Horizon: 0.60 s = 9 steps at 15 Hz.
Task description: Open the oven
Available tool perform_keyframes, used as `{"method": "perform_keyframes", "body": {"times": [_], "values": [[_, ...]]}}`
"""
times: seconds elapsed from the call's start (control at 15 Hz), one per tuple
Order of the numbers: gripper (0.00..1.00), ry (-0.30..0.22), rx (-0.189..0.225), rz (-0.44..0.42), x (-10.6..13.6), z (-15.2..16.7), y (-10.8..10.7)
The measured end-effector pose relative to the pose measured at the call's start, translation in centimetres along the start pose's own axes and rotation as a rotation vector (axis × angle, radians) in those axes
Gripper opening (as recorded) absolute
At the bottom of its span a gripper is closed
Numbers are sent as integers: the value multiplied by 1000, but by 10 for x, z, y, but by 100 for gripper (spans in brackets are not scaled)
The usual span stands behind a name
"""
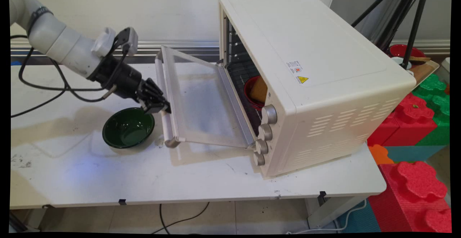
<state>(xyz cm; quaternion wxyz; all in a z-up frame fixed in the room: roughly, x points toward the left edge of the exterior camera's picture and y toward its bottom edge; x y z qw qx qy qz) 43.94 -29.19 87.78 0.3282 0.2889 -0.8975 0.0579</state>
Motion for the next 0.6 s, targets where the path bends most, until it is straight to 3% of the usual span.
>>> {"method": "perform_keyframes", "body": {"times": [0.33,0.6], "values": [[0,-33,5,2,-25,9,-1],[0,-27,26,11,-37,13,-3]]}}
